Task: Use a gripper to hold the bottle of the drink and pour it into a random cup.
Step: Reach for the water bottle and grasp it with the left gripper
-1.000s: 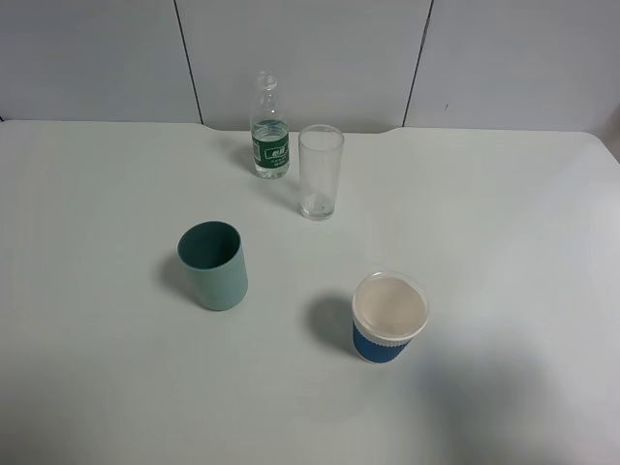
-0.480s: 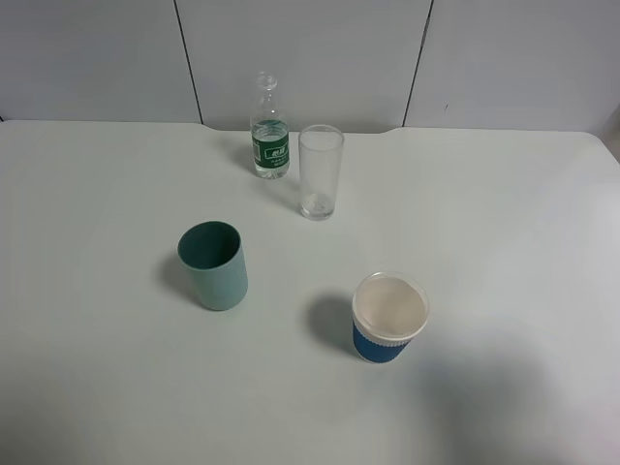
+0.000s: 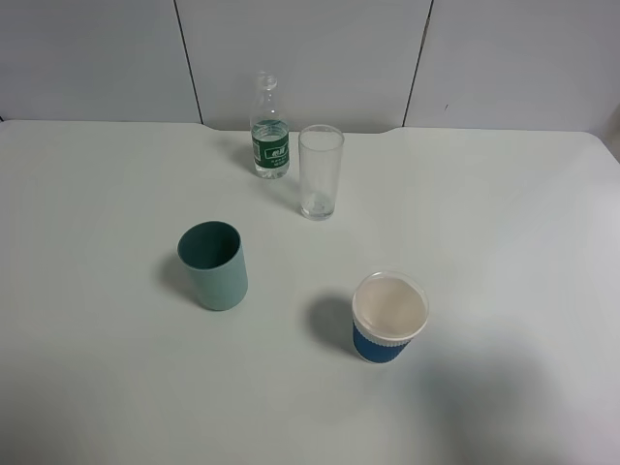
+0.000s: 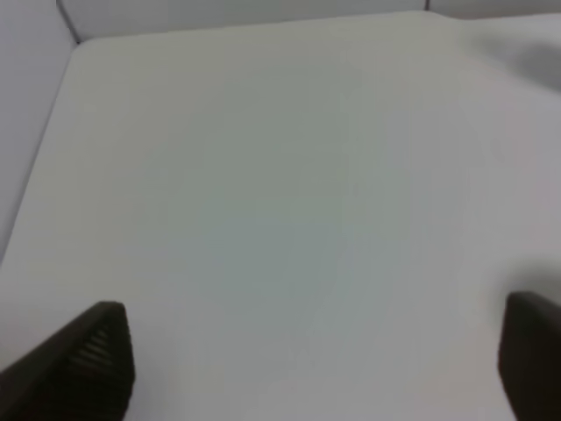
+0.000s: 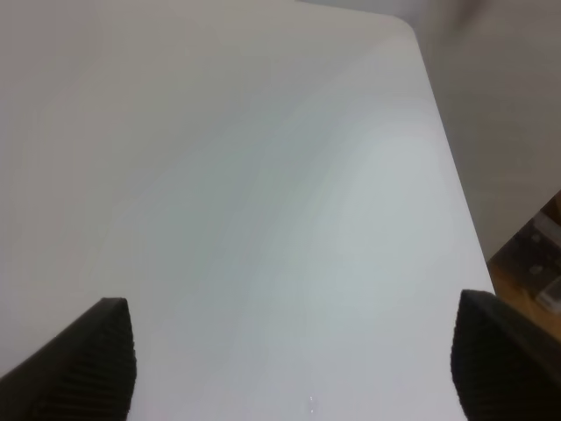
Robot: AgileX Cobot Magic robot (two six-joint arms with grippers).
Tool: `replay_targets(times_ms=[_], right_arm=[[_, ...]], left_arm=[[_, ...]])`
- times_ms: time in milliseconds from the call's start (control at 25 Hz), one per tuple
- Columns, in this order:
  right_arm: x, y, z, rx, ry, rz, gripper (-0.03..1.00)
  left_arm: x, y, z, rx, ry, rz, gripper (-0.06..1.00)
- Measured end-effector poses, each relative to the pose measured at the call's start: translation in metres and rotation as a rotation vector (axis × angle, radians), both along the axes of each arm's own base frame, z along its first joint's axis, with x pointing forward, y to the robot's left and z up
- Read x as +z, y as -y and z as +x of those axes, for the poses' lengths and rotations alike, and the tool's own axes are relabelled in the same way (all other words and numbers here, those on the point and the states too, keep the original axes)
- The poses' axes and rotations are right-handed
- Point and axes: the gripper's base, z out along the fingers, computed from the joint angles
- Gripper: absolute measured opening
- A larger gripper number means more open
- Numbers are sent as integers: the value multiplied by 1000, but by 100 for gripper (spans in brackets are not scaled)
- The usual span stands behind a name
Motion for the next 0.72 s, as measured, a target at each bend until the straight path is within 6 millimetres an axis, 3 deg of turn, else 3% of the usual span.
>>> replay_targets(times_ms=[360,560,720], right_arm=[[0,0,0,0,0,0,74],[0,0,0,0,0,0,74],[0,0,0,0,0,0,74]], left_arm=[[-12,4,49,-34,-57,-19,82],[-22,4,70,-72,-103,36,96],[-34,4,87,-88,-149,55,99]])
